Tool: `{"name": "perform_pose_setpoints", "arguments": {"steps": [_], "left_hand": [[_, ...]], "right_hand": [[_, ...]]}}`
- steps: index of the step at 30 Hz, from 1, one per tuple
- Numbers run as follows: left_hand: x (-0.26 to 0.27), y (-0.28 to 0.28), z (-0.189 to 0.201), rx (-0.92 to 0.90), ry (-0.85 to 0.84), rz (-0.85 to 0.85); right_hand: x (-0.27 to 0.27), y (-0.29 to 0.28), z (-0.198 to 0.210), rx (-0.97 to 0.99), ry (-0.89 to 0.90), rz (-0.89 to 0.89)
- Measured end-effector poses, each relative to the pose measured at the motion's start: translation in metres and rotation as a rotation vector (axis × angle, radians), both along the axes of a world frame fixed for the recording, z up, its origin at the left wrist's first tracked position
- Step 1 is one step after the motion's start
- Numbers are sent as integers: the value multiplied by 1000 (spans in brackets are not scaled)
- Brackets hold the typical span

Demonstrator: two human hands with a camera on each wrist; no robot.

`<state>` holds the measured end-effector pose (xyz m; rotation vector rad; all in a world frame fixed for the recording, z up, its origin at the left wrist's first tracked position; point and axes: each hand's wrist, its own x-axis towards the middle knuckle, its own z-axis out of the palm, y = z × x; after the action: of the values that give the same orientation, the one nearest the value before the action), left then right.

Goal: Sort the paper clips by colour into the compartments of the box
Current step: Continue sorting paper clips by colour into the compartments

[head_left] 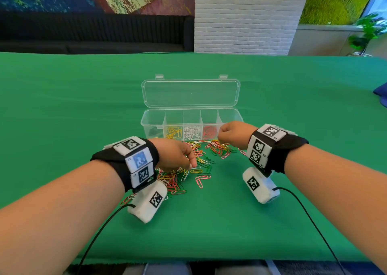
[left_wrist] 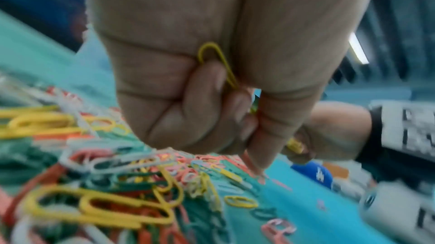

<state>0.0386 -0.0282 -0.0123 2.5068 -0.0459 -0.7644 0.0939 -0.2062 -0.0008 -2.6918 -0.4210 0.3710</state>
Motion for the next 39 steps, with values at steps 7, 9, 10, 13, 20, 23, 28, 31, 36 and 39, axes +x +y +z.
{"name": "perform_pose_setpoints", "arguments": {"steps": [7, 9, 10, 13, 20, 23, 28, 31, 36, 39], "left_hand": [[5, -14, -6, 251, -240, -156], [7, -16, -9, 269, -250, -173], [8, -17, -9, 273, -257, -179], [8, -19, -9, 293, -269, -197], [7, -27, -6, 332, -263, -229], [5, -28, -7, 354, -264, -240], [3, -30, -9, 444, -341, -284], [5, -25, -9, 391, -317, -230], [20, -5, 4, -77, -37, 282], [25, 8, 18, -352, 36, 469]], "right_hand": [[0, -11, -5, 37, 233, -89], [0, -16, -8, 56, 268, -71], [0, -17, -9, 71, 287, -67], [0, -19, -11, 126, 364, -74], [-5, -19, -12, 148, 393, -89], [-8, -20, -11, 177, 373, -90], [-10, -20, -9, 189, 349, -89], [-9, -19, -7, 190, 335, -111], [-6, -9, 1, 269, 347, -168], [-1, 6, 8, 314, 374, -156]]}}
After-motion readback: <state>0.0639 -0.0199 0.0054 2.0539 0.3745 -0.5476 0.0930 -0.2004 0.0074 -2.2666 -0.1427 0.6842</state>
